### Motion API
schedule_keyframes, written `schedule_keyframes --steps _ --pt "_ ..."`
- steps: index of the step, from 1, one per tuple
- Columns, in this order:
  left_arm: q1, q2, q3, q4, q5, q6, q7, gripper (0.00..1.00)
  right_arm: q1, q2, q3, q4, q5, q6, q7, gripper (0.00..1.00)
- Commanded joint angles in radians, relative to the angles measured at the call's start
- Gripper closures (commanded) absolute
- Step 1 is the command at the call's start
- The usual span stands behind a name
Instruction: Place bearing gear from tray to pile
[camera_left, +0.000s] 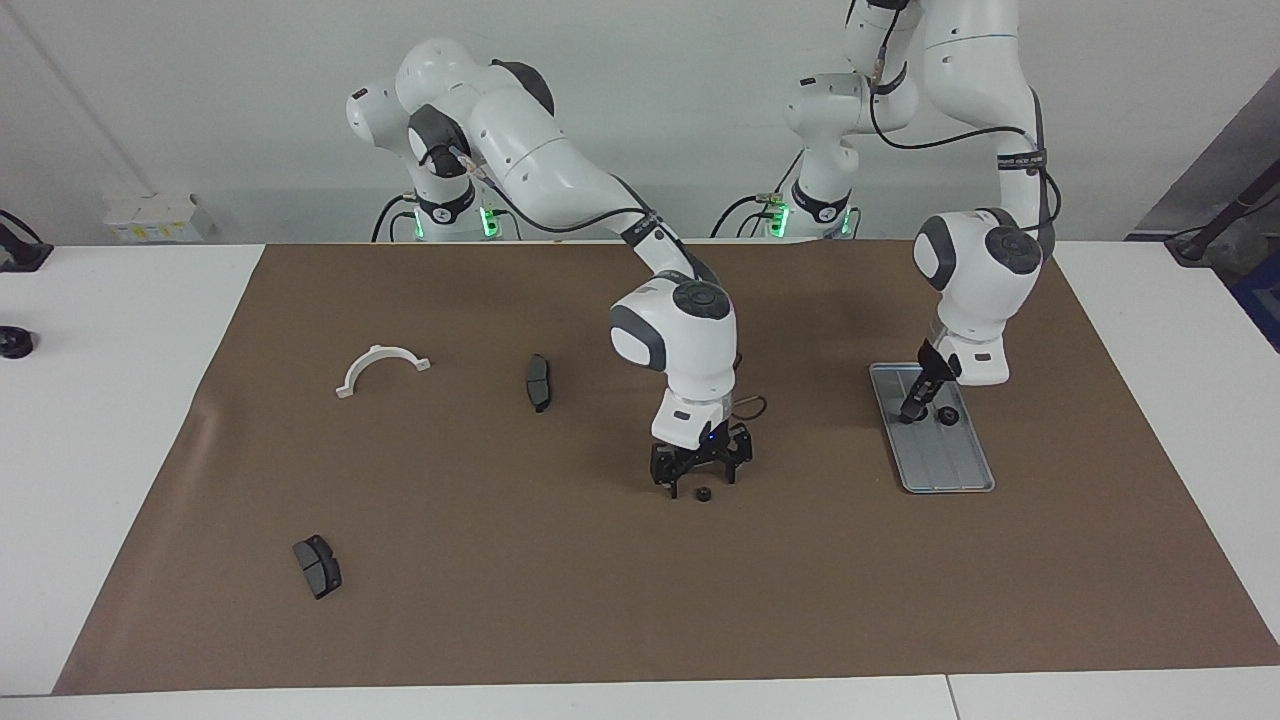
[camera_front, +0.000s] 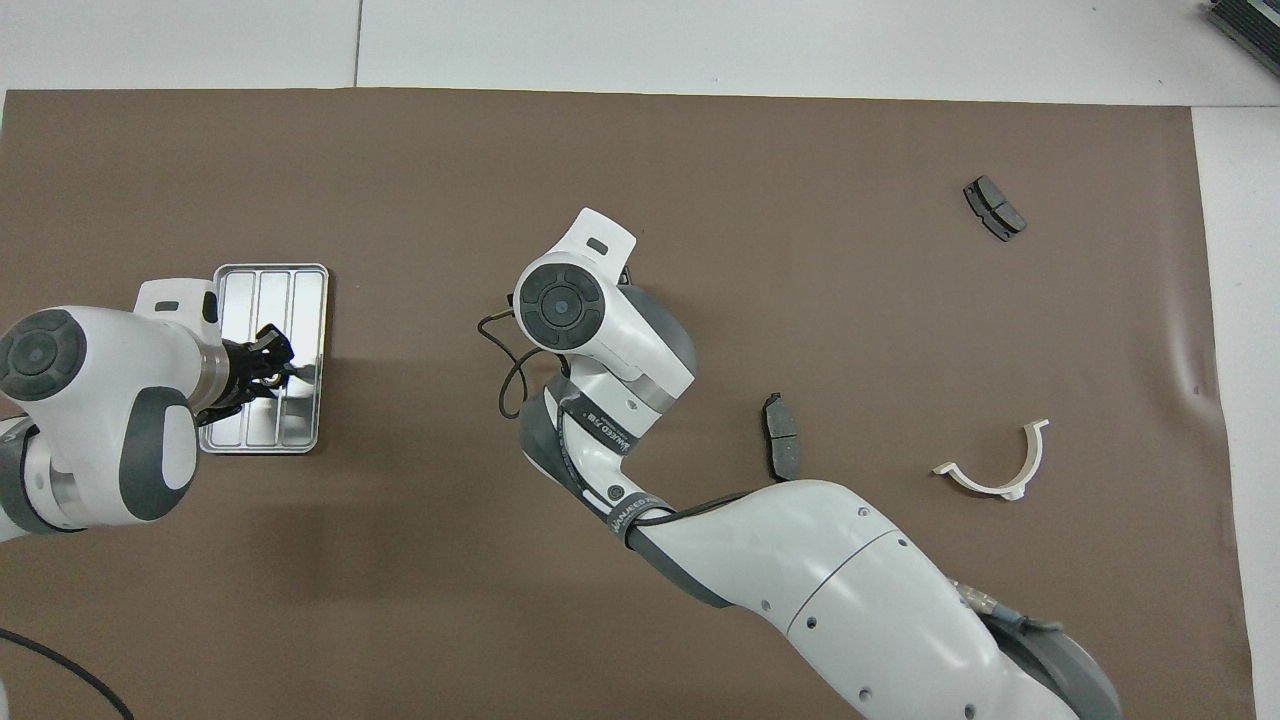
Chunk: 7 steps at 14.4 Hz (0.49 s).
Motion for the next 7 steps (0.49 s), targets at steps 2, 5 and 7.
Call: schedule_keyframes --steps 2,5,7 --pt "0.003 -0.009 0.007 -0.017 0.012 0.014 0.07 1.0 -0.007 0.025 -0.007 0.031 -0.029 -0.019 0.031 0.33" --pt "-0.008 -0.009 0.007 0.101 0.013 -0.134 0.072 1.0 -0.01 0.027 -0.007 0.034 -0.029 0.002 0.032 0.49" --pt "-0.031 -0.004 0.004 0.245 0.019 -0.26 0.072 1.0 -0.013 0.029 -0.009 0.037 -0.029 0.007 0.035 0.52"
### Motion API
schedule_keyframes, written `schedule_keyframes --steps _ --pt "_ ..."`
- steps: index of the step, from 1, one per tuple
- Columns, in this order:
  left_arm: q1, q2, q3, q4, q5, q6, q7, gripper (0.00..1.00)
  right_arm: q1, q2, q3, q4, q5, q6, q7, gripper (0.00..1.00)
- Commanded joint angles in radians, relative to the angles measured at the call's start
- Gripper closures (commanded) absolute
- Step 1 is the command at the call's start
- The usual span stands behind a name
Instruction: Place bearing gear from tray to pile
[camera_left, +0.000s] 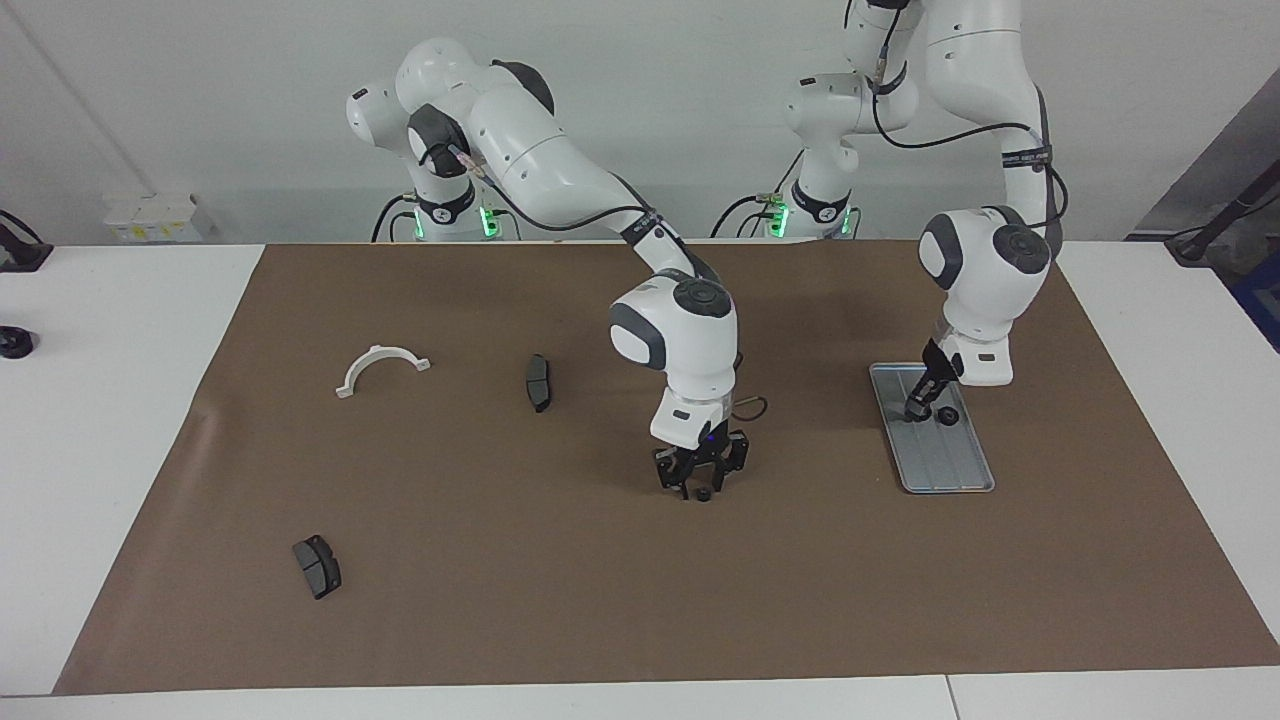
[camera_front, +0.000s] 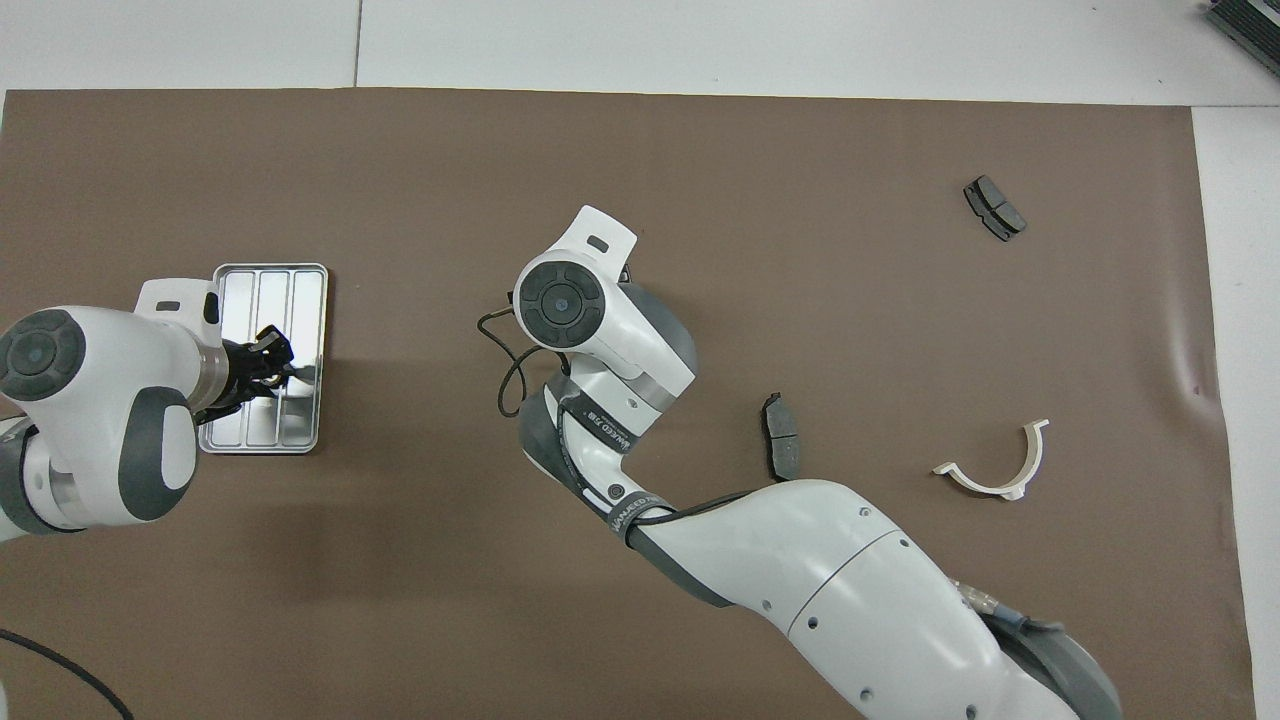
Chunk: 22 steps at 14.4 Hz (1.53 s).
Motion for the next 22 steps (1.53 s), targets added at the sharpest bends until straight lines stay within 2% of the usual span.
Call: schedule_keyframes --steps 1,3,7,15,19,22 --pt "-0.052 0.013 0.006 0.191 0.019 -0.161 0.006 1.0 -0.008 0.029 -0.001 0.024 -0.029 0.026 0.037 0.52" --pt "-0.088 0.02 0.004 0.241 0.019 -0.175 0.003 1.0 -0.008 0.03 -0.001 0.024 -0.029 0.038 0.052 0.54" --pt "-0.138 0.02 0.006 0.252 0.019 -0.172 -0.001 1.0 -0.008 0.03 -0.001 0.024 -0.029 0.047 0.054 0.63" --pt "-0.148 0.024 0.007 0.249 0.019 -0.172 -0.003 1.0 -0.022 0.026 -0.007 0.024 -0.027 0.07 0.051 0.84" --pt "-0.164 0.024 0.006 0.25 0.021 -0.154 -0.003 1.0 -0.069 -0.004 0.002 0.022 -0.021 0.032 0.027 0.93" --pt "-0.243 0.046 0.001 0.241 0.019 -0.042 -0.003 1.0 -0.127 -0.049 0.011 0.022 -0.017 -0.061 -0.067 0.96"
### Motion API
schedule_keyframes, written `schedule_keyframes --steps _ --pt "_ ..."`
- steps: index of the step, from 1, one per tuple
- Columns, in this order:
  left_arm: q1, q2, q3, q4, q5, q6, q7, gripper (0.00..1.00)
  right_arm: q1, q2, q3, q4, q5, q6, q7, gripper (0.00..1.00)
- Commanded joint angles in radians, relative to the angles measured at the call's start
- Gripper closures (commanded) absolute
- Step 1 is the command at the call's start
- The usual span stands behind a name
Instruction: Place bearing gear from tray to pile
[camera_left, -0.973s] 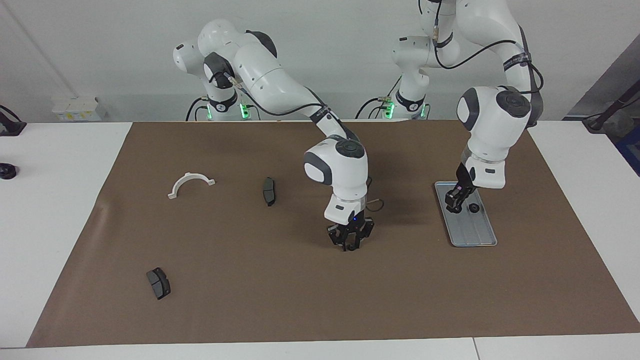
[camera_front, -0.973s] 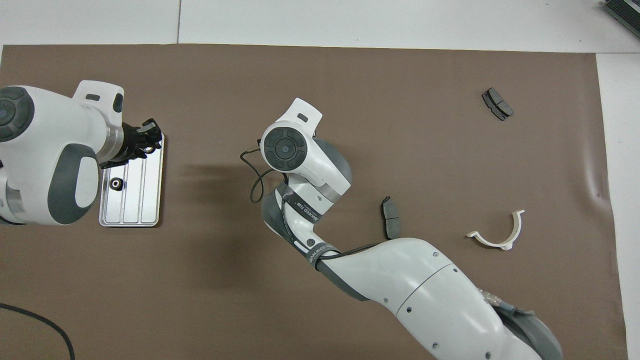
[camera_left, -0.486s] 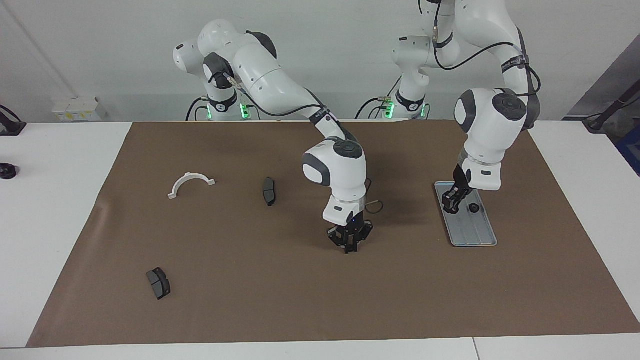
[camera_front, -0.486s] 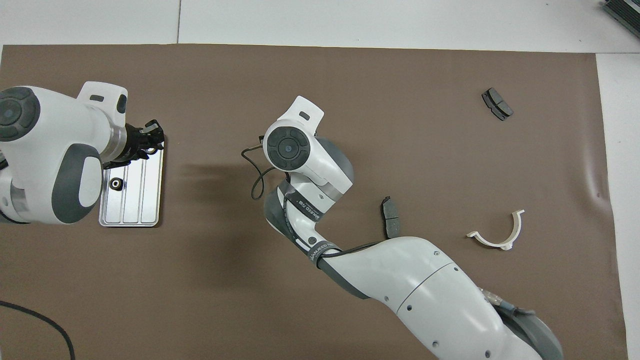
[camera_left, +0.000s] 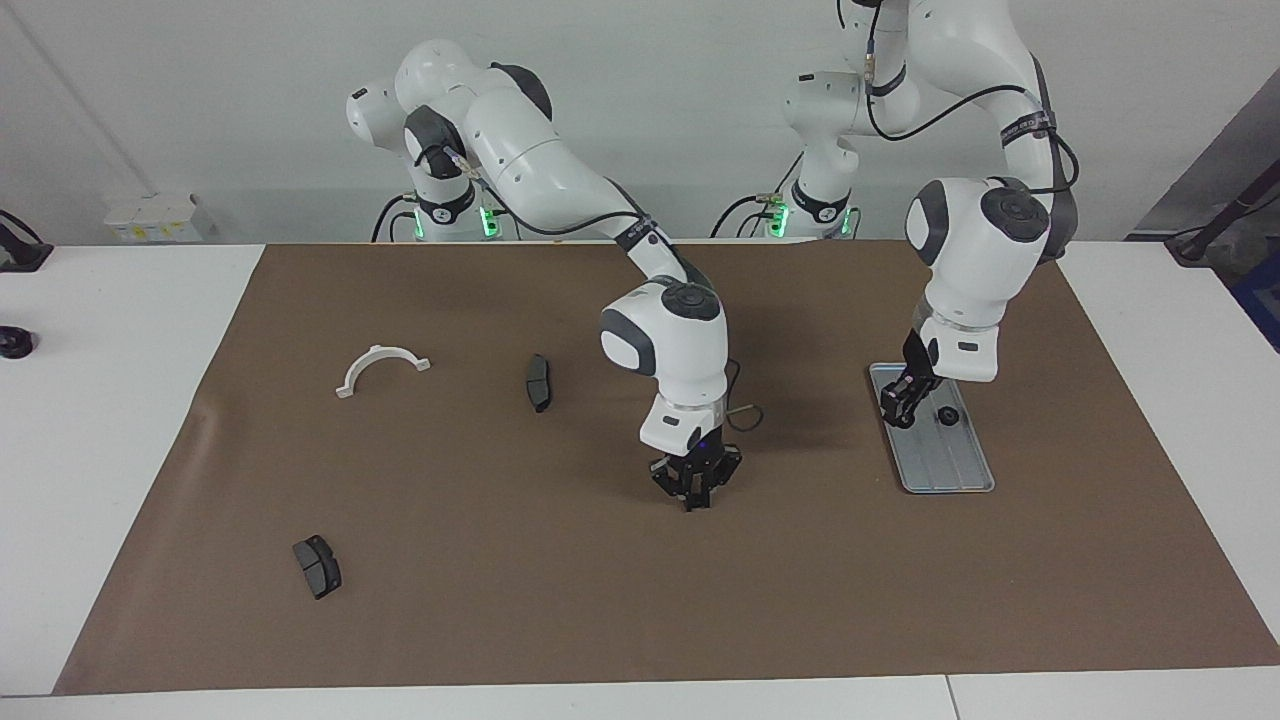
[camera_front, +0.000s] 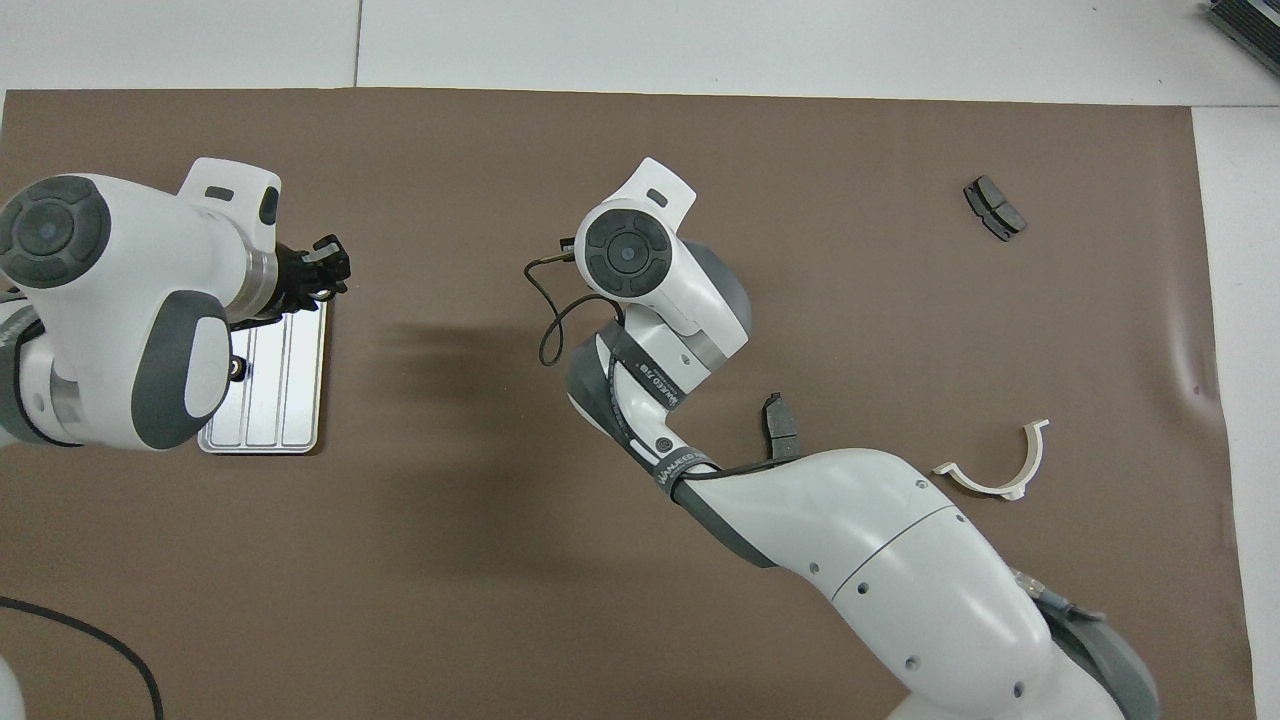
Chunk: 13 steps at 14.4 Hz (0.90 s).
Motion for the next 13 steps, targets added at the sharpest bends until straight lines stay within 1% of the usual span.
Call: schedule_keyframes --steps 1,3,4,5,6,8,9,11,12,13 --pt "-0.106 0.053 0.01 0.013 0.017 0.102 -0.013 1.0 -0.072 -0.056 0.024 -0.002 -0.01 -0.078 -0.07 0.96" --pt "-0.185 0.121 0.011 0.033 0.01 0.187 -0.062 1.0 -0.128 -0.081 0.026 -0.007 -0.007 -0.115 -0.157 0.96" --pt "-0.222 0.165 0.011 0.065 0.01 0.224 -0.117 1.0 -0.152 -0.086 0.026 -0.009 -0.001 -0.126 -0.195 0.95" --pt "-0.258 0.225 0.011 0.105 0.009 0.263 -0.175 1.0 -0.186 -0.099 0.026 -0.015 0.022 -0.131 -0.229 0.95" --pt "-0.277 0.263 0.007 0.143 0.003 0.295 -0.205 1.0 -0.221 -0.113 0.026 -0.028 0.054 -0.132 -0.262 0.95" --pt "-0.331 0.325 0.007 0.171 -0.038 0.327 -0.226 1.0 -0.29 -0.136 0.026 -0.058 0.1 -0.149 -0.35 0.94" --pt "-0.367 0.345 0.008 0.173 -0.046 0.381 -0.226 1.0 -0.312 -0.15 0.026 -0.081 0.115 -0.151 -0.386 0.93" --pt "-0.383 0.348 0.007 0.162 -0.046 0.403 -0.226 1.0 -0.374 -0.191 0.026 -0.156 0.12 -0.143 -0.443 0.93" --pt "-0.389 0.353 0.005 0.153 -0.046 0.407 -0.226 0.91 -0.404 -0.207 0.026 -0.185 0.12 -0.141 -0.484 0.93" --pt "-0.413 0.342 0.005 0.122 -0.046 0.409 -0.228 0.78 -0.431 -0.219 0.026 -0.212 0.122 -0.138 -0.525 0.93"
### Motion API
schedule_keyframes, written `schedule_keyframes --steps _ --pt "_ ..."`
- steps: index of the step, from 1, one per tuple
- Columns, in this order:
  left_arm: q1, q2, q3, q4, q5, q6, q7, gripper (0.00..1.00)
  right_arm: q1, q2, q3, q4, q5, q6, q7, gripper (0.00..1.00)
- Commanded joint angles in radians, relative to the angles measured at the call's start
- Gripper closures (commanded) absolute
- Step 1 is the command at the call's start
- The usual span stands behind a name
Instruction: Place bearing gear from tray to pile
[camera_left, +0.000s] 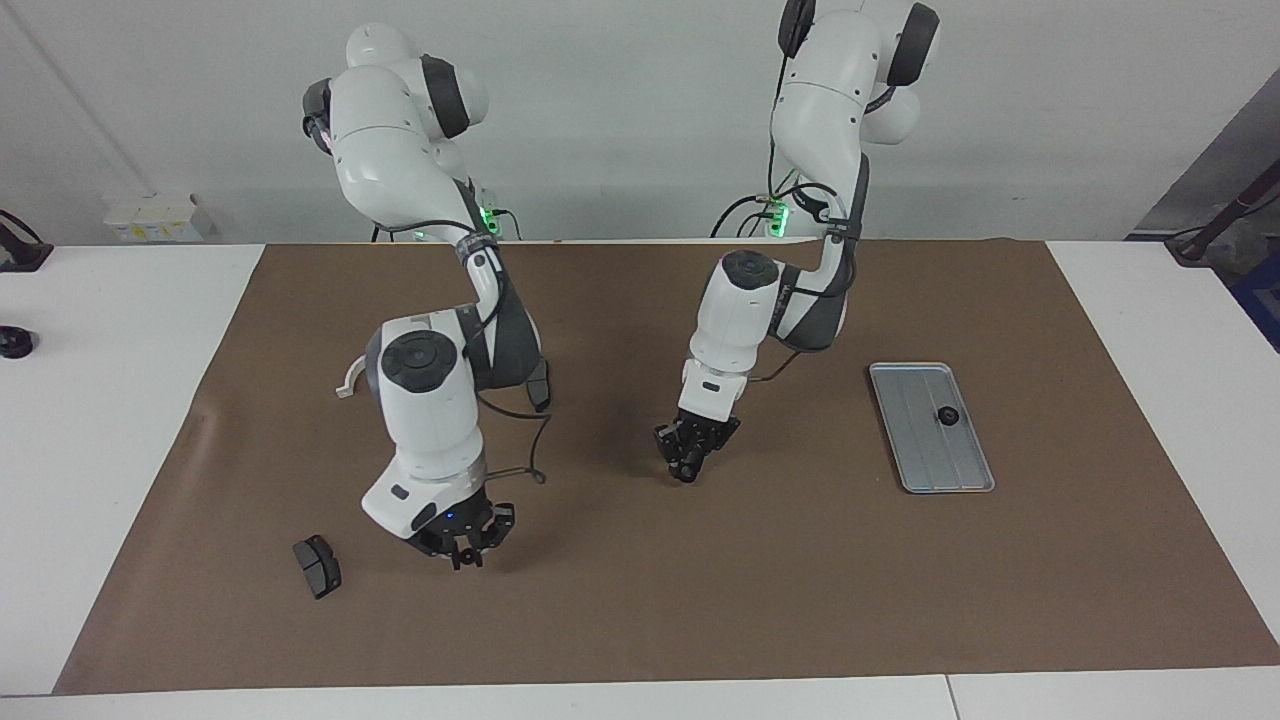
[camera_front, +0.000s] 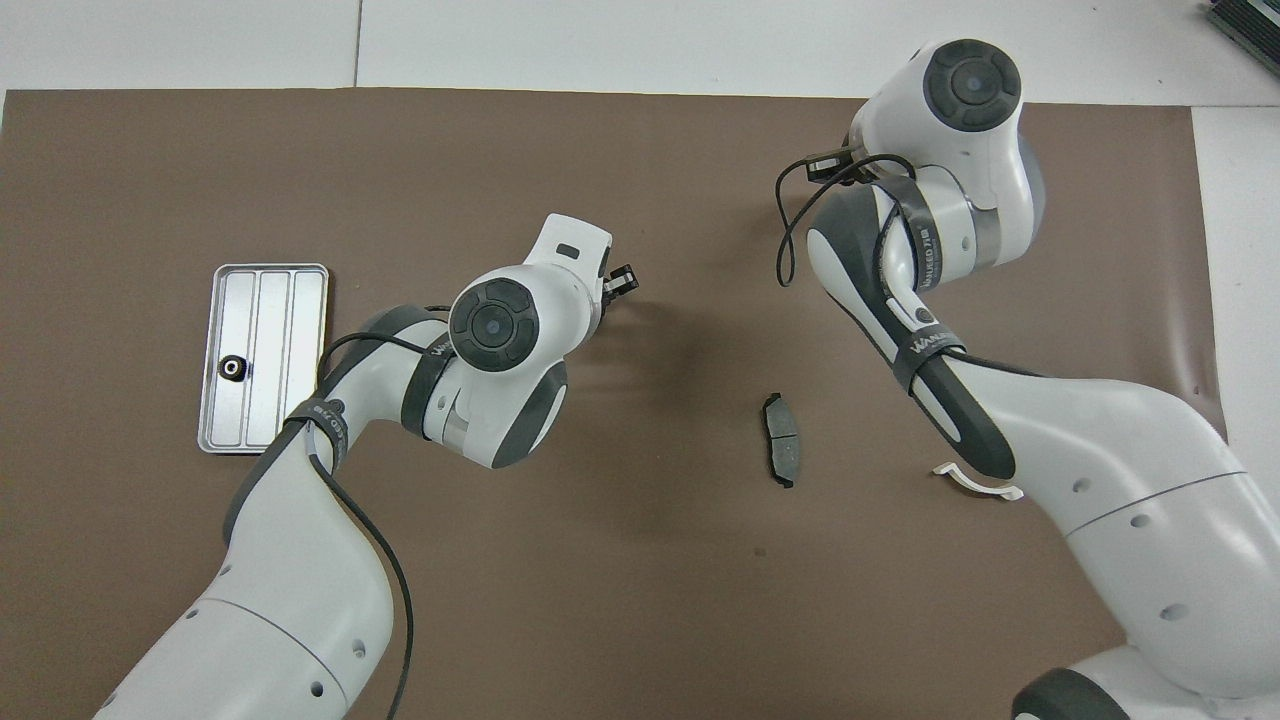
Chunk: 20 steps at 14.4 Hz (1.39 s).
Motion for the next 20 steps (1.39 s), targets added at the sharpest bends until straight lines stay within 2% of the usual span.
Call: schedule_keyframes --steps 1,2,3,4,6,9,11,13,16,17,18,19,20 --pt "-0.054 -0.013 0.018 -0.043 -0.02 0.017 -0.003 0.73 -0.076 -0.09 0.019 -0.15 0.027 0.016 -0.099 0.93" --pt "-0.048 -0.013 0.018 -0.039 -0.02 0.011 -0.014 0.6 -0.094 -0.105 0.019 -0.181 0.039 0.025 -0.124 0.93" --pt "-0.043 -0.013 0.018 -0.033 -0.028 0.011 -0.046 0.28 -0.11 -0.116 0.019 -0.205 0.057 0.036 -0.148 0.93" --pt "-0.043 -0.013 0.024 -0.019 -0.031 -0.001 -0.081 0.0 -0.128 -0.127 0.019 -0.231 0.073 0.049 -0.171 0.93" --pt "-0.042 -0.031 0.051 0.01 -0.031 -0.094 -0.094 0.0 -0.151 -0.145 0.019 -0.273 0.093 0.06 -0.193 0.93" --pt "-0.016 -0.175 0.129 0.007 -0.028 -0.298 -0.089 0.0 -0.179 -0.181 0.019 -0.354 0.102 0.094 -0.204 0.93" --pt "0.08 -0.245 0.133 0.005 -0.026 -0.431 -0.078 0.0 -0.196 -0.211 0.019 -0.428 0.105 0.149 -0.205 0.88" --pt "0.174 -0.26 0.133 0.002 -0.026 -0.482 -0.077 0.0 -0.203 -0.231 0.019 -0.474 0.106 0.175 -0.207 0.85" --pt "0.268 -0.267 0.134 -0.025 -0.025 -0.49 -0.074 0.0 -0.223 -0.25 0.019 -0.505 0.107 0.18 -0.219 0.83" --pt "0.309 -0.281 0.134 -0.059 -0.023 -0.481 -0.06 0.0 -0.225 -0.253 0.019 -0.509 0.107 0.18 -0.221 0.79" --pt "0.349 -0.299 0.134 -0.105 -0.023 -0.476 -0.016 0.0 -0.231 -0.254 0.019 -0.511 0.107 0.18 -0.221 0.69" --pt "0.392 -0.316 0.134 -0.144 -0.023 -0.464 0.054 0.0 -0.232 -0.254 0.019 -0.511 0.107 0.18 -0.222 0.54" --pt "0.432 -0.325 0.134 -0.174 -0.023 -0.45 0.116 0.0 -0.234 -0.254 0.019 -0.511 0.107 0.18 -0.222 0.43"
